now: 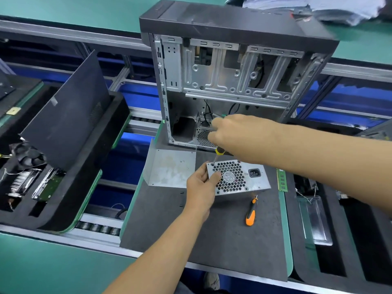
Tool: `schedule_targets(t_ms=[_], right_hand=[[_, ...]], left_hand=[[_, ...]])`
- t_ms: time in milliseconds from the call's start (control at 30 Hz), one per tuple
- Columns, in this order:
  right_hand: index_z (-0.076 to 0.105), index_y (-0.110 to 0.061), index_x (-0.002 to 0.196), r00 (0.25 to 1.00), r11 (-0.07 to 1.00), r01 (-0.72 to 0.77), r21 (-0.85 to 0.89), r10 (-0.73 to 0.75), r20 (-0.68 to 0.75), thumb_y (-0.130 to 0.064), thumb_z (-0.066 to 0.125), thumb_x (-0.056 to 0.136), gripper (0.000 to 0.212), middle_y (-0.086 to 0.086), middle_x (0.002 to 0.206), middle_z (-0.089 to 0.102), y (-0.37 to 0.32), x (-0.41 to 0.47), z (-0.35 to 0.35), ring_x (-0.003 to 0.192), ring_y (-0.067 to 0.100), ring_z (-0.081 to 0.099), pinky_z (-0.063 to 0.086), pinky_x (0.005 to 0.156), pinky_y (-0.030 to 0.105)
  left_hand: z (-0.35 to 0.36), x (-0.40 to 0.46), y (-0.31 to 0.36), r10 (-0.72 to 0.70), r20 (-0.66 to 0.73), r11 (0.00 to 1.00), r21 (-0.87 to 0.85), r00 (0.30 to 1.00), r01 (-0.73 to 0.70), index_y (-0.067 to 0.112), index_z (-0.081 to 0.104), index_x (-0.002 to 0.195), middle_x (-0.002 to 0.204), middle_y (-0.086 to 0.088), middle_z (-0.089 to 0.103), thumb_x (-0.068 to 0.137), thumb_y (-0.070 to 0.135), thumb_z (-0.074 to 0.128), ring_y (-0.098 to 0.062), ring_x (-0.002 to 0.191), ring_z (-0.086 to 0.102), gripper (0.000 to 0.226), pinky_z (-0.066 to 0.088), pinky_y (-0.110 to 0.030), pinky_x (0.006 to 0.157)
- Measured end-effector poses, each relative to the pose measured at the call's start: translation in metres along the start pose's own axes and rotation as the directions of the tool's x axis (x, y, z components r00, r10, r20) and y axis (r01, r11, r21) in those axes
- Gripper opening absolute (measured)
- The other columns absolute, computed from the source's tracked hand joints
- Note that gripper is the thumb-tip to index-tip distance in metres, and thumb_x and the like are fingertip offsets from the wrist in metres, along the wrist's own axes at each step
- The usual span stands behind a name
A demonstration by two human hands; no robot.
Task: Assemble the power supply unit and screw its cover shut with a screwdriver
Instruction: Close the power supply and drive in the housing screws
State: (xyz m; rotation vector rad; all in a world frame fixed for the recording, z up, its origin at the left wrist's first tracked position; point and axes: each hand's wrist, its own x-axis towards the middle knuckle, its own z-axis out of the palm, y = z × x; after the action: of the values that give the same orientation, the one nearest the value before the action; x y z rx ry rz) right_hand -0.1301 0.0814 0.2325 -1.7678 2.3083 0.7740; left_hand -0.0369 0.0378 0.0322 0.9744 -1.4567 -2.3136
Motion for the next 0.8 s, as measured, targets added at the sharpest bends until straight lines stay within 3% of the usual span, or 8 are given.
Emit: schedule_targets(t_ms=[67, 133, 233, 333, 433, 633, 733, 800], right_hand=[[0.051, -0.013, 0.09, 1.0, 0.998, 0.008, -0.064, -0.01, -0.024, -0.003, 0.054, 0.092, 0.01, 0.006, 0.084, 0.042, -0.002, 0.001, -0.004, 0.067, 0.025, 0.044, 0.039, 0.058, 0.035], [0.038, -0.017, 0.073, 1.0, 0.998, -0.031, -0.062, 0.03, -0.007, -0.02, 0.055, 0.096, 0.029, 0.002, 0.072, 0.035, -0.002, 0.005, -0.006, 0.06, 0.024, 0.039, 0.039, 0.058, 0.034], [0.035, -0.015, 0.067, 0.981, 0.977, -0.174, 0.123, 0.161, 0.109, -0.039, 0.05, 0.098, 0.042, 0.0, 0.07, 0.035, 0.002, 0.013, -0.004, 0.059, 0.022, 0.043, 0.041, 0.058, 0.03], [0.05, -0.012, 0.08, 0.974, 0.935, -0.228, 0.273, 0.215, 0.078, -0.035, 0.055, 0.098, 0.03, 0.004, 0.082, 0.046, 0.011, 0.016, 0.003, 0.064, 0.023, 0.048, 0.039, 0.055, 0.03], [0.048, -0.015, 0.109, 0.998, 0.964, -0.053, 0.262, 0.057, -0.01, -0.019, 0.057, 0.097, 0.016, 0.006, 0.105, 0.043, 0.006, 0.013, 0.002, 0.079, 0.028, 0.049, 0.051, 0.072, 0.042], [0.033, -0.012, 0.077, 0.996, 0.987, 0.074, -0.144, -0.08, -0.034, -0.003, 0.056, 0.091, 0.028, 0.0, 0.077, 0.031, -0.002, 0.01, 0.0, 0.063, 0.02, 0.045, 0.031, 0.052, 0.027], [0.021, -0.018, 0.067, 0.998, 0.997, -0.02, -0.074, 0.024, 0.052, -0.014, 0.055, 0.097, 0.045, 0.0, 0.071, 0.023, 0.005, 0.012, -0.003, 0.053, 0.015, 0.027, 0.031, 0.053, 0.029], [0.023, -0.019, 0.069, 0.988, 0.994, -0.106, 0.031, 0.102, 0.112, -0.024, 0.054, 0.1, 0.044, 0.0, 0.074, 0.025, 0.008, 0.015, -0.003, 0.055, 0.017, 0.032, 0.026, 0.048, 0.028]], left_hand=[[0.0, 0.0, -0.001, 0.01, 0.008, 1.0, 0.01, 1.0, -0.01, 0.014, 0.064, 0.129, 0.115, 0.002, 0.075, 0.098, 0.002, 0.059, -0.016, 0.11, 0.069, 0.033, 0.052, -0.04, 0.103], [0.0, -0.001, 0.001, 0.021, 0.01, 1.0, 0.019, 1.0, -0.021, 0.02, 0.068, 0.12, 0.111, 0.004, 0.076, 0.098, 0.001, 0.059, -0.014, 0.107, 0.071, 0.03, 0.055, -0.032, 0.096], [-0.001, 0.0, 0.005, 0.037, 0.021, 0.999, 0.022, 0.999, -0.037, 0.024, 0.069, 0.112, 0.108, 0.004, 0.077, 0.098, 0.001, 0.058, -0.012, 0.103, 0.072, 0.029, 0.057, -0.022, 0.085], [-0.002, 0.0, 0.005, 0.029, 0.021, 0.999, 0.014, 0.999, -0.029, 0.024, 0.069, 0.111, 0.109, 0.004, 0.077, 0.098, 0.0, 0.058, -0.014, 0.104, 0.072, 0.03, 0.057, -0.022, 0.083], [-0.001, -0.002, 0.004, 0.004, 0.02, 1.0, 0.008, 1.0, -0.004, 0.023, 0.067, 0.117, 0.112, 0.003, 0.076, 0.098, 0.0, 0.058, -0.015, 0.108, 0.07, 0.031, 0.055, -0.035, 0.098], [-0.001, 0.001, 0.002, -0.004, -0.006, 1.0, 0.017, 1.0, 0.004, 0.011, 0.057, 0.138, 0.12, 0.002, 0.073, 0.098, 0.003, 0.06, -0.015, 0.114, 0.068, 0.041, 0.05, -0.041, 0.106], [-0.001, -0.001, 0.002, 0.009, 0.004, 1.0, 0.023, 1.0, -0.009, 0.016, 0.062, 0.13, 0.114, 0.004, 0.075, 0.098, 0.002, 0.06, -0.013, 0.108, 0.07, 0.035, 0.055, -0.033, 0.097], [-0.002, 0.0, 0.002, 0.018, 0.017, 0.999, 0.03, 1.0, -0.018, 0.022, 0.065, 0.119, 0.11, 0.005, 0.076, 0.098, 0.001, 0.059, -0.012, 0.104, 0.072, 0.03, 0.058, -0.024, 0.086]])
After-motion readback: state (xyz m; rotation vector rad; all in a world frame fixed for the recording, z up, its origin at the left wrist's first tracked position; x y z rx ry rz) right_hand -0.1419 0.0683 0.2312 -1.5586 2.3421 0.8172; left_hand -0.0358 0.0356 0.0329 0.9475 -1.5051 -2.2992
